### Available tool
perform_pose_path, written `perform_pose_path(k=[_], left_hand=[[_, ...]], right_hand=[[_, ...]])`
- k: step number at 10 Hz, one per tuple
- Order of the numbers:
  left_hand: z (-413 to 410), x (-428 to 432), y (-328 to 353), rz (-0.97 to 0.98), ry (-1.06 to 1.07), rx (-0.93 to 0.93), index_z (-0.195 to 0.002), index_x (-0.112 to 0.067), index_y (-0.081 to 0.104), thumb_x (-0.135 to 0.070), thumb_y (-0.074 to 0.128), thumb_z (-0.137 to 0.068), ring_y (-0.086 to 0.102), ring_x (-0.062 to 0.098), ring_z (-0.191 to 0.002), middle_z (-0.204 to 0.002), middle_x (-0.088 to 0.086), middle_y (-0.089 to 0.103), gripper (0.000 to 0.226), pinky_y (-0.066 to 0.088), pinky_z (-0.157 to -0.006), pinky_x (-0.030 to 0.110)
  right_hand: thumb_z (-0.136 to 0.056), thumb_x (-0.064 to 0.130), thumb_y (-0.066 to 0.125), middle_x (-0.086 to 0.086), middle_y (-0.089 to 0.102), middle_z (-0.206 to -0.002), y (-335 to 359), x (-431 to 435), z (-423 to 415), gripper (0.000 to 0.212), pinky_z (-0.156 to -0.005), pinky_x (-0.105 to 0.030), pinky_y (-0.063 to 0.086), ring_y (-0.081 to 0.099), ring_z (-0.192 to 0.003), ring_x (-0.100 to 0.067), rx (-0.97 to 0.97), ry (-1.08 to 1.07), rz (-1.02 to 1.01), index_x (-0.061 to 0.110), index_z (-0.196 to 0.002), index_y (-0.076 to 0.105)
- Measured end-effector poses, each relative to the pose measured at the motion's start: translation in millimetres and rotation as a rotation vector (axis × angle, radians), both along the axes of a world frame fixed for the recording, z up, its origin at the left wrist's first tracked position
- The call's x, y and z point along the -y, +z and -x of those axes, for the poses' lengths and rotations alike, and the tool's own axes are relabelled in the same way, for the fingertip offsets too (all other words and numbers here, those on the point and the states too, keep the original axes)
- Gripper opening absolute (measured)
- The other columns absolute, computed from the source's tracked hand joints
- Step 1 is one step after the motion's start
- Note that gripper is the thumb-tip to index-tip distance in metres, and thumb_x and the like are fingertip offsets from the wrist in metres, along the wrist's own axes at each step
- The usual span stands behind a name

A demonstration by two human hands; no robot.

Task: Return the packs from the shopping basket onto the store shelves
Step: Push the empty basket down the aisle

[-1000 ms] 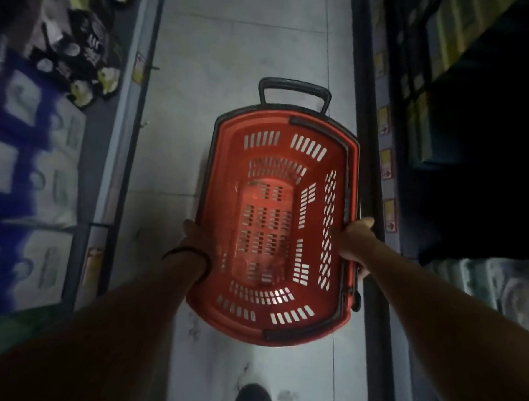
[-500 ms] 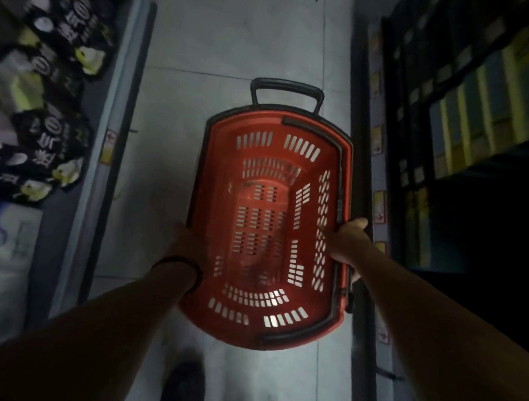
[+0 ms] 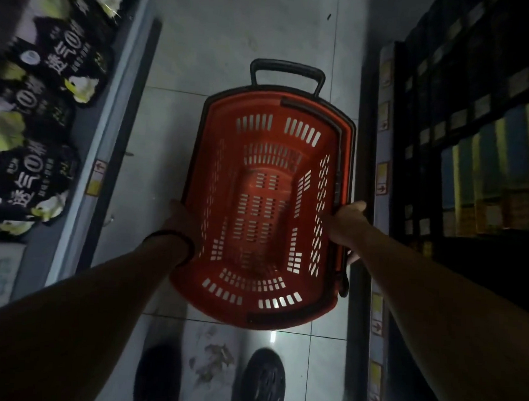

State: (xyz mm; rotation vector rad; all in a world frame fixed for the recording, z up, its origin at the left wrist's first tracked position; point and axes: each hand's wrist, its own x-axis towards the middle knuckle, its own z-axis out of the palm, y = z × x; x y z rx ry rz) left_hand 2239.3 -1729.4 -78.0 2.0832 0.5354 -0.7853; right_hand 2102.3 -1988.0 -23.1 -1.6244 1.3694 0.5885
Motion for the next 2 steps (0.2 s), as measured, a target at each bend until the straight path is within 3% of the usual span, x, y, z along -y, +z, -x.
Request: perform_pose_path(k=[1, 2], left_hand=[[3.1, -1.5, 10.9, 0.021, -0.083, -0.022, -0.164, -0.01, 0.003, -0.039, 0.013, -0.114, 0.026, 0.034, -0.154, -0.169, 0.017, 0.022, 0.059, 0.016, -0.125, 0.041], [8.3, -17.8, 28.3, -0.015, -0.301, 0.01, -0.165, -0.017, 0.006, -0.058, 0.032, -0.102, 0.038, 0.038, -0.147, -0.165, 0.019, 0.032, 0.08, 0.027, -0.124, 0.05]], right_hand=[[-0.105, 0.038, 0.061, -0.023, 0.055, -0.144, 10.1, 4.2, -1.4, 0.097, -0.11, -0.056, 0.047, 0.056, -0.136, -0.044, 0.081, -0.035, -0.008, 0.004, -0.161, -0.01], [-0.099, 0.061, 0.059, -0.022, 0.038, -0.163, 21.7, 2.0, 6.1, 0.107, -0.105, -0.063, 0.049, 0.048, -0.143, -0.047, 0.06, -0.02, -0.009, 0.012, -0.167, -0.007]])
